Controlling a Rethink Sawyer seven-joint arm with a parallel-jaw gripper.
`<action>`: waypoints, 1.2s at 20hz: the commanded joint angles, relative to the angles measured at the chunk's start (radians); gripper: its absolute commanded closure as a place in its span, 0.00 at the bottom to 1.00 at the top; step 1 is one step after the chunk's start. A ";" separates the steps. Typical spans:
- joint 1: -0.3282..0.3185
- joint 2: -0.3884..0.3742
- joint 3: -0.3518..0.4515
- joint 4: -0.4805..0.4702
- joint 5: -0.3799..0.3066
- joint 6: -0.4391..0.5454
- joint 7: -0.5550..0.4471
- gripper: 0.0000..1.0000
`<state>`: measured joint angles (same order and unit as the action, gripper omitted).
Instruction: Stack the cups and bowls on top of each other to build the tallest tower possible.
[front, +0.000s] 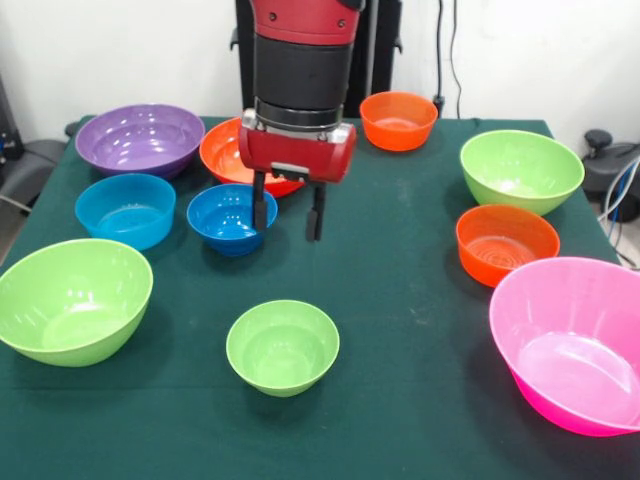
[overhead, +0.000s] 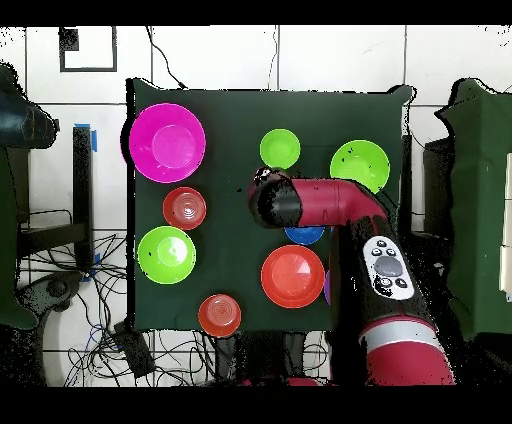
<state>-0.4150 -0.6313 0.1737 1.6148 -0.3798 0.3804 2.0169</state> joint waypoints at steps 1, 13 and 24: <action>-0.037 -0.019 0.139 0.116 -0.109 -0.020 -0.175 0.00; 0.124 0.007 0.005 0.089 -0.067 -0.003 0.091 0.00; 0.270 0.091 -0.125 0.017 0.007 -0.017 0.189 0.00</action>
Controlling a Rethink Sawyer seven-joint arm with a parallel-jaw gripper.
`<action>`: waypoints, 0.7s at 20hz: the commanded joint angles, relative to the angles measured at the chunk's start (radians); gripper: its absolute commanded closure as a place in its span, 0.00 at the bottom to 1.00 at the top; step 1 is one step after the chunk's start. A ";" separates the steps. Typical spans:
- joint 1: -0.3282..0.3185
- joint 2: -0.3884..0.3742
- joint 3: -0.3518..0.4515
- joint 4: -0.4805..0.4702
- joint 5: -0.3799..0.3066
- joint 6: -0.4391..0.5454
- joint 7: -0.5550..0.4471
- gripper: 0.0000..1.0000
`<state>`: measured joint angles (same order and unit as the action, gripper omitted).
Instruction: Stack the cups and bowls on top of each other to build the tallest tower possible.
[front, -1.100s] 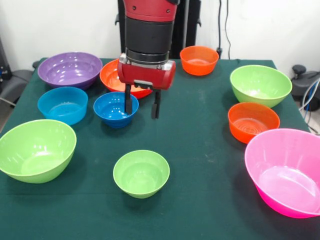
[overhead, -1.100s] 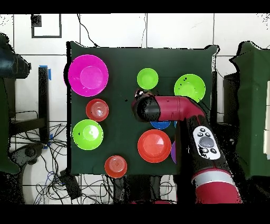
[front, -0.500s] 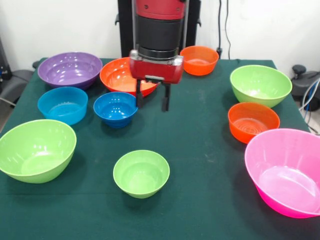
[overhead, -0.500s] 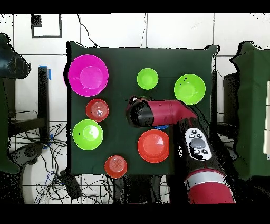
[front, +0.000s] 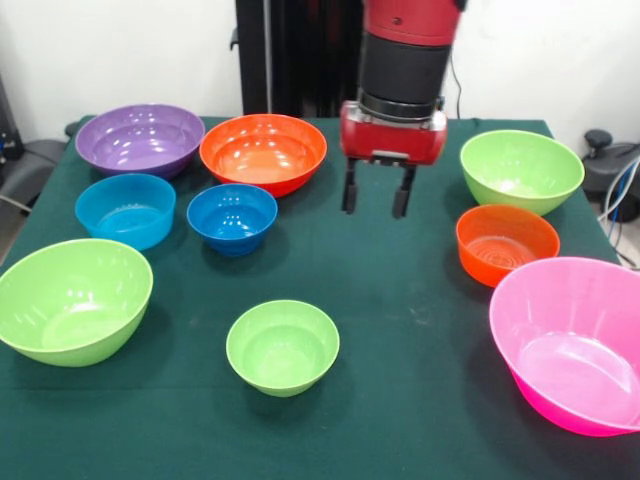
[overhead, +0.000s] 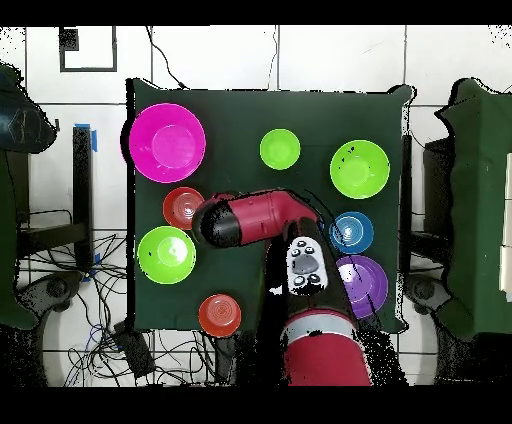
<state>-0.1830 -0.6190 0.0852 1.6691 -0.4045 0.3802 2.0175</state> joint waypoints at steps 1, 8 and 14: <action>0.050 0.087 -0.038 -0.050 0.037 -0.020 0.185 0.00; 0.055 0.087 -0.001 -0.075 0.082 -0.056 0.140 0.00; 0.024 0.073 0.048 -0.051 0.084 -0.094 0.094 0.00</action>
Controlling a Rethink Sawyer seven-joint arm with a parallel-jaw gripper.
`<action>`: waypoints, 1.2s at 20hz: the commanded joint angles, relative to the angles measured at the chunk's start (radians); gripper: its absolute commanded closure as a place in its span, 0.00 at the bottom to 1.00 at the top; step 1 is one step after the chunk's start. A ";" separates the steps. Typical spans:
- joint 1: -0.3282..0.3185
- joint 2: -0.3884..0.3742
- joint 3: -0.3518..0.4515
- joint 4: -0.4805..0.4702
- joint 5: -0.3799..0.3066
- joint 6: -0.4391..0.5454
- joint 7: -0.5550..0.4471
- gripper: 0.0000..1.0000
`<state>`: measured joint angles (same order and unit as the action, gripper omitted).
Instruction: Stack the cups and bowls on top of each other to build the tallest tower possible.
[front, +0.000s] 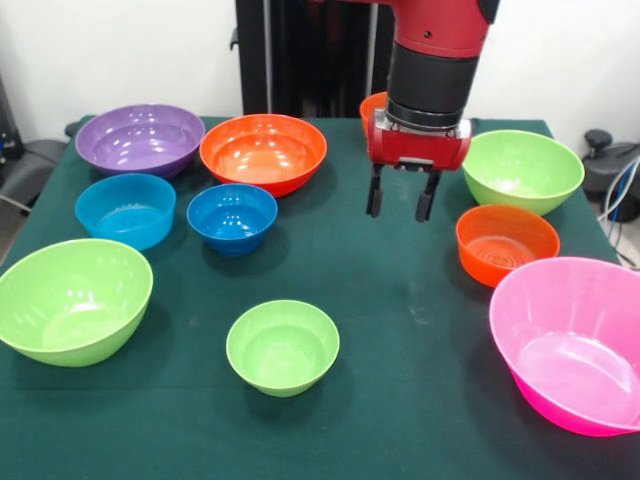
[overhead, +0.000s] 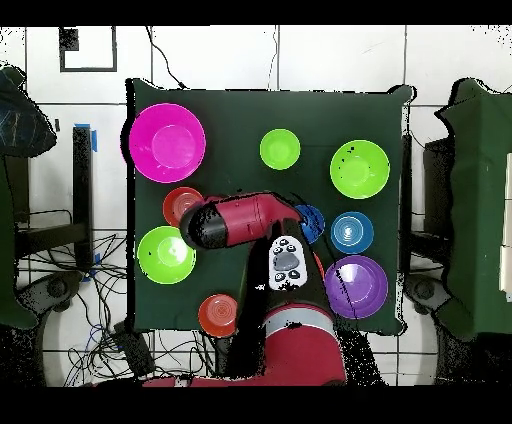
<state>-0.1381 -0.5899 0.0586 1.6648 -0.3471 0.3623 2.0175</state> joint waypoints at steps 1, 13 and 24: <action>-0.017 0.045 0.071 -0.050 0.027 -0.078 0.097 0.00; 0.005 0.044 0.062 -0.055 0.051 -0.078 0.103 0.00; -0.045 -0.024 0.074 0.045 0.045 -0.106 0.092 0.00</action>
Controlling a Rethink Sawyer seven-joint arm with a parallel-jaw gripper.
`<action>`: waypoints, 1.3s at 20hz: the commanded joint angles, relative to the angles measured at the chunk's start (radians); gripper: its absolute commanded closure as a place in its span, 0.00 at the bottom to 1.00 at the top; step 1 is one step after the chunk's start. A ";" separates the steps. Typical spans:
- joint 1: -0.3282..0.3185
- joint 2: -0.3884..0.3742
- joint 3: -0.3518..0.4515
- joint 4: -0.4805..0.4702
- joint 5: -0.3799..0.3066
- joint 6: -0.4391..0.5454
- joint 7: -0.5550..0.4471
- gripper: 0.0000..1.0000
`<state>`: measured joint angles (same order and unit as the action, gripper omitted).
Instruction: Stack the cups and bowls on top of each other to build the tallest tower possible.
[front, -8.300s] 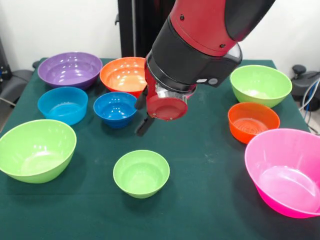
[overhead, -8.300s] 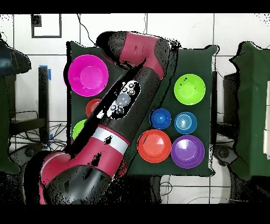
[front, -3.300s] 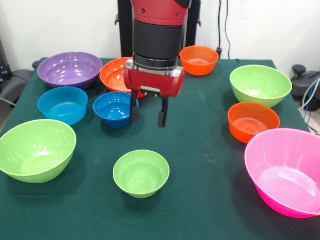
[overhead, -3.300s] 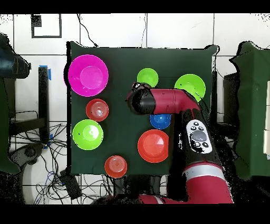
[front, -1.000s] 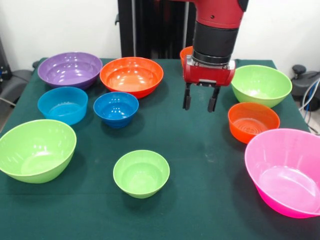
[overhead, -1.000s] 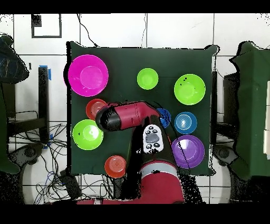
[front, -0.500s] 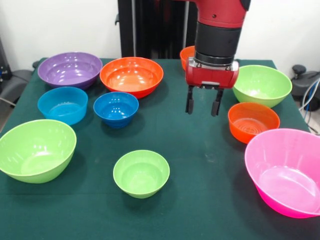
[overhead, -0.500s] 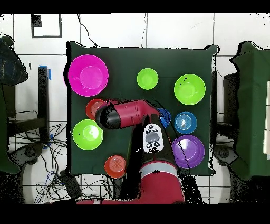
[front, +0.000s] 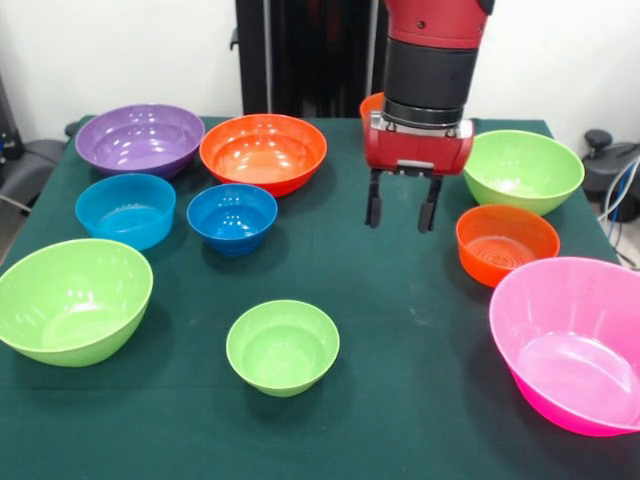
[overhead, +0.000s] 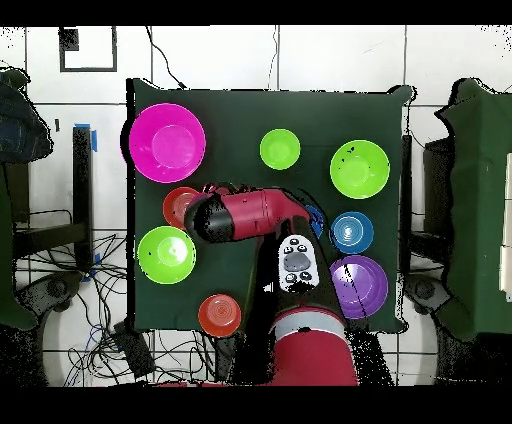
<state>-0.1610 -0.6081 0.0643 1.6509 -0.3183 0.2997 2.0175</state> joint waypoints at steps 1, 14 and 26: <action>-0.018 -0.010 0.066 0.066 0.017 -0.045 0.098 0.00; 0.067 0.018 0.048 -0.058 0.135 0.051 0.156 0.00; 0.174 0.136 0.027 -0.265 0.284 0.066 0.167 0.00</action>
<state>-0.0220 -0.5644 0.0585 1.5042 -0.0930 0.2991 2.0175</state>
